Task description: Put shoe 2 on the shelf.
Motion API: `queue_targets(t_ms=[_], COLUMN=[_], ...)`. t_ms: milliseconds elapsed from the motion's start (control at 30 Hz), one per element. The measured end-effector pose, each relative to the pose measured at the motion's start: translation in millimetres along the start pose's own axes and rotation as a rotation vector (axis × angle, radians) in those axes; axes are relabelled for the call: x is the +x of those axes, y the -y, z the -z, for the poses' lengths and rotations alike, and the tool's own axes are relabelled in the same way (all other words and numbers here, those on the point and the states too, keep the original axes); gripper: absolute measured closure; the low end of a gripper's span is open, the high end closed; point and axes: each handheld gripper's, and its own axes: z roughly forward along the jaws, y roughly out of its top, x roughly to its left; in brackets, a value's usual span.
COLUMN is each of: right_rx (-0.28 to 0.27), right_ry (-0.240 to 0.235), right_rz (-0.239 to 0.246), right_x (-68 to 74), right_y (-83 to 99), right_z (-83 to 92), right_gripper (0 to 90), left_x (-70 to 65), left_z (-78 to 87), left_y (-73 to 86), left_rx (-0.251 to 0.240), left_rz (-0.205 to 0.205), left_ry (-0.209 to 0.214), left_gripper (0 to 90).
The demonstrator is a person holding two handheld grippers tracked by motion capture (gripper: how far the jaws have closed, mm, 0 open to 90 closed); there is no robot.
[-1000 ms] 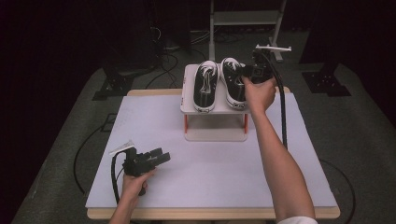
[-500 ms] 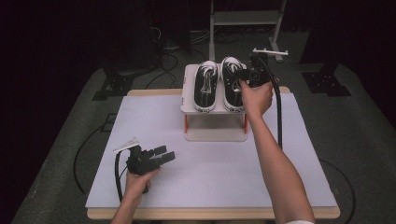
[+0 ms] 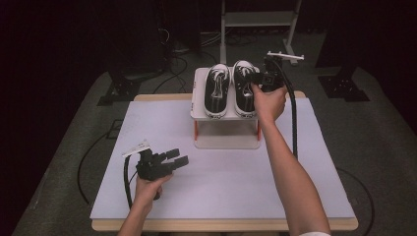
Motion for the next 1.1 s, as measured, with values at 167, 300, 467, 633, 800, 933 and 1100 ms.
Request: queue_targets(t_ms=[167,300,467,633,800,933,1100], right_rx=[0.005,-0.003,-0.013,-0.014,-0.002,0.005,0.030], right_ry=[-0.070,-0.110,-0.159,-0.189,-0.239,-0.265,-0.287], right_rz=[-0.043,-0.043,-0.031,-0.035,-0.055,-0.060,-0.049], right_x=[-7.0,-12.1,-19.3,-29.5,-47.3,-58.7,-67.9], right_y=[-0.4,-1.3,-0.6,2.8,10.8,19.8,32.7], right_z=[1.6,6.0,17.3,28.8,36.7,41.7,46.0], right_gripper=[72.9,68.2,63.3,61.4,58.5,57.8,58.5], left_x=[-5.5,-10.0,-15.8,-20.0,-25.2,-24.4,-23.1], left_z=[-4.1,-11.3,-22.3,-31.5,-44.1,-54.3,-68.2], left_y=[-8.2,-17.3,-33.2,-51.6,-73.0,-85.5,-95.0], left_rx=[-0.006,-0.008,-0.018,-0.045,-0.080,-0.098,-0.102], left_rz=[-0.014,-0.028,-0.050,-0.062,-0.078,-0.082,-0.087], left_ry=[0.009,0.017,0.028,0.032,0.029,0.010,-0.017], left_gripper=[24.8,25.2,27.8,32.5,39.3,46.7,52.1])
